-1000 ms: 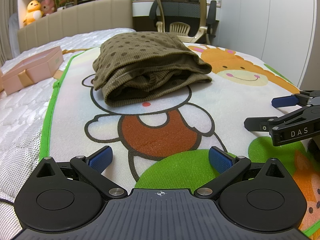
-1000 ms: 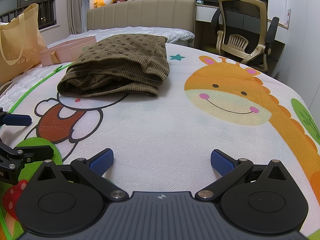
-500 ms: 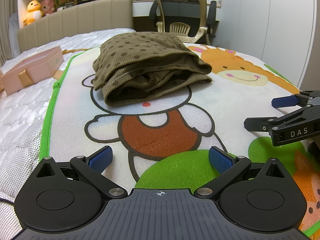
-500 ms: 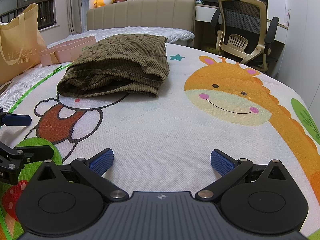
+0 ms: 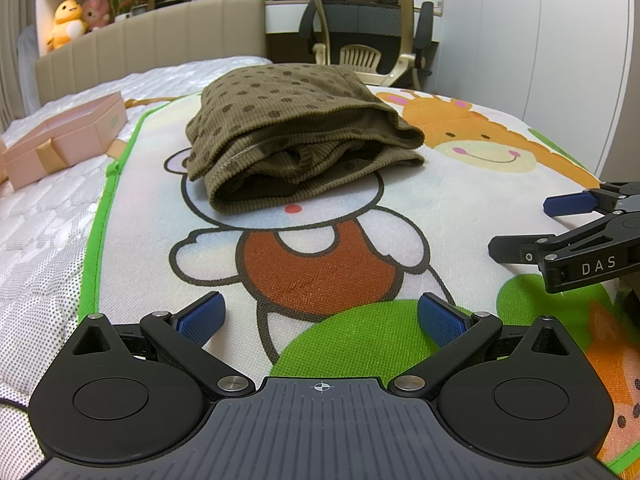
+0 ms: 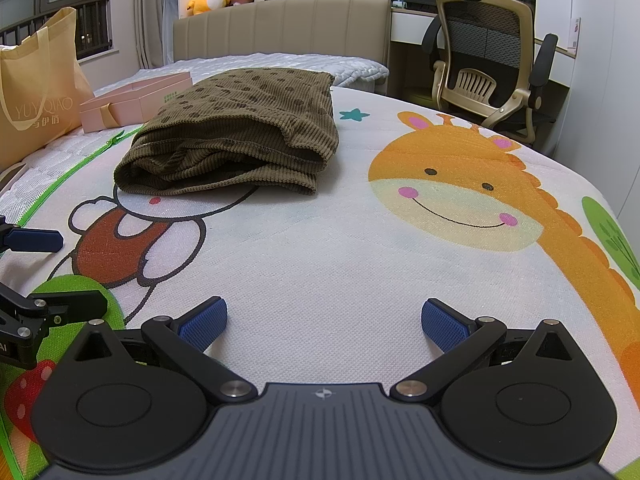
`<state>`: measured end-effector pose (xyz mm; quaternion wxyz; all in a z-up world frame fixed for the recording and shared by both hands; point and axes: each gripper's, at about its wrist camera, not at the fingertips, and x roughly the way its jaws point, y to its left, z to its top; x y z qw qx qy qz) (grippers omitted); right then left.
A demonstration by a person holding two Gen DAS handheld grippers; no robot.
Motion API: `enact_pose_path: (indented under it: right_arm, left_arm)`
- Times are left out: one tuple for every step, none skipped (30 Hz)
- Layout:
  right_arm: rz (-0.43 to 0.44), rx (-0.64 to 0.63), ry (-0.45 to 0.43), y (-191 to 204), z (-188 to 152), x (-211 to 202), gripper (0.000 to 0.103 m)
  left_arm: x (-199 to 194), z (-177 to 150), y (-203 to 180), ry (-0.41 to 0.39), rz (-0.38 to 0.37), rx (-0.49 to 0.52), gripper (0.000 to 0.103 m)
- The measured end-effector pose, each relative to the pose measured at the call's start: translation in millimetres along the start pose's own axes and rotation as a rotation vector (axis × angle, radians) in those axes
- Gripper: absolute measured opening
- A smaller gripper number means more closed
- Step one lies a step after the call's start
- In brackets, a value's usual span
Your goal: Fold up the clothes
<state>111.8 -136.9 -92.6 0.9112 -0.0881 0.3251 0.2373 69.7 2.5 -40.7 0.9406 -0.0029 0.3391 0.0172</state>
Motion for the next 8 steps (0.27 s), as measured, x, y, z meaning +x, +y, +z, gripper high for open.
enact_pose_path:
  right_arm:
    - [0.0,0.0,0.0,0.0,0.0,0.0,0.103]
    - [0.0,0.0,0.0,-0.1,0.0,0.0,0.103]
    - [0.0,0.0,0.0,-0.1,0.0,0.1,0.103]
    - [0.0,0.0,0.0,-0.2,-0.1,0.1,0.103]
    - [0.0,0.0,0.0,-0.3,-0.1,0.1,0.103]
    - [0.0,0.0,0.0,-0.3,-0.1,0.0,0.103]
    - [0.001,0.001,0.0,-0.4,-0.1,0.0,0.103]
    - [0.003,0.003,-0.001,-0.8,-0.1,-0.1,0.103]
  left_arm:
    - [0.1,0.1,0.0,0.0,0.001,0.0,0.103]
    - [0.2,0.2,0.0,0.0,0.001,0.0,0.103]
    - [0.3,0.2,0.1,0.0,0.001,0.0,0.103]
    - [0.3,0.2,0.2,0.0,0.001,-0.001,0.103]
    - [0.3,0.2,0.2,0.0,0.001,-0.001,0.103]
    - [0.3,0.1,0.1,0.0,0.001,-0.001,0.103]
    - [0.2,0.1,0.2,0.0,0.001,-0.002,0.103]
    - [0.2,0.0,0.3,0.0,0.001,-0.002,0.103]
